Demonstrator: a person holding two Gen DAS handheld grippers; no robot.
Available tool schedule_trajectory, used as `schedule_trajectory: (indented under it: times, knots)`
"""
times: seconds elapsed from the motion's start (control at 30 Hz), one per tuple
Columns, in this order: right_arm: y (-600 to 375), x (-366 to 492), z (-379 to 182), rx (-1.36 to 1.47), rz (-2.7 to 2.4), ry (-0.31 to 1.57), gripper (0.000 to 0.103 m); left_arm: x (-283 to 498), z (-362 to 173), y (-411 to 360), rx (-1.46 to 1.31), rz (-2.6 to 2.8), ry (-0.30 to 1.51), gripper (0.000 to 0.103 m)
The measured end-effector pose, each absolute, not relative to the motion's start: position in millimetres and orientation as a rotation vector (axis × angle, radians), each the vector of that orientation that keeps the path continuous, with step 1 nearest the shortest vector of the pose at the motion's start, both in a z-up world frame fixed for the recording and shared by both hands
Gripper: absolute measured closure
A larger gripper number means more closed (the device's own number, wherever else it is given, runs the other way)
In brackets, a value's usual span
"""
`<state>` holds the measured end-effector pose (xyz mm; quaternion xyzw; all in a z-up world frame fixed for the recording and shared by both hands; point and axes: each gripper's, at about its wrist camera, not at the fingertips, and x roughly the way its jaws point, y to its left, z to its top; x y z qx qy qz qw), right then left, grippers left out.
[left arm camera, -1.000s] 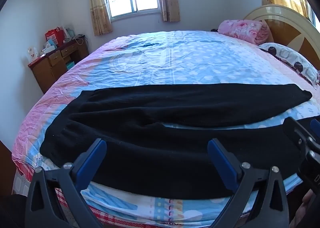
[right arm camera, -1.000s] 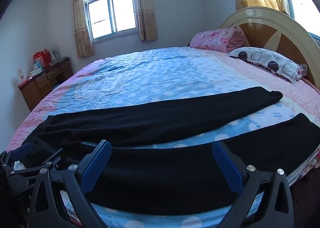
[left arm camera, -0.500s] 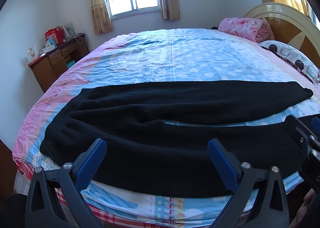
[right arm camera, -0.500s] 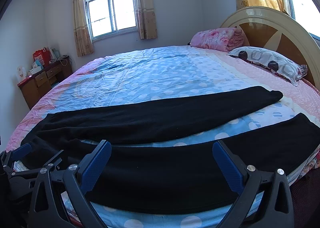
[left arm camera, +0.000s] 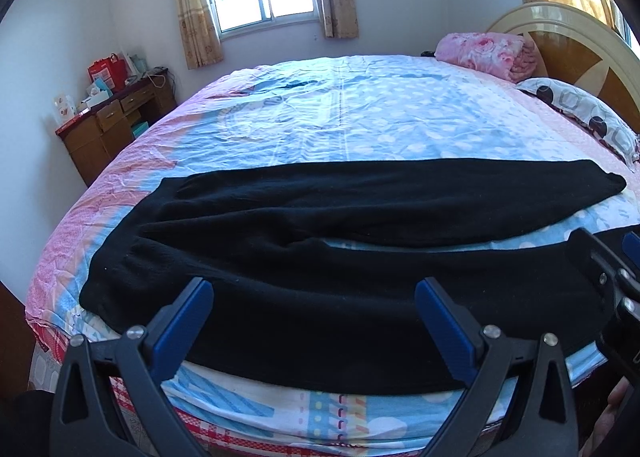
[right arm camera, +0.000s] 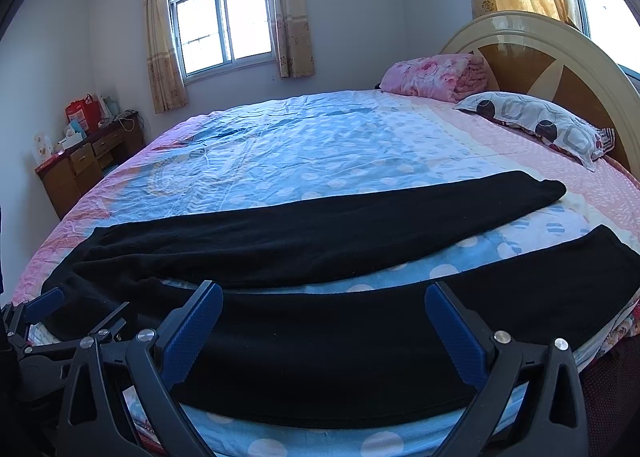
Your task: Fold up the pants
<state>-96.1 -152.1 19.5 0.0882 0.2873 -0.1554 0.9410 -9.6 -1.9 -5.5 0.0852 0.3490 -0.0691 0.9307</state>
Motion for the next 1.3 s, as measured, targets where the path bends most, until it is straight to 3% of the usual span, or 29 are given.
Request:
schedule_trajectory:
  times: [1.3]
  knots:
    - [-148.8, -94.7, 15.0, 0.175, -0.314, 0.604, 0.001, -10.6, -12.1, -0.5, 0.177, -0.136, 0.73, 0.0]
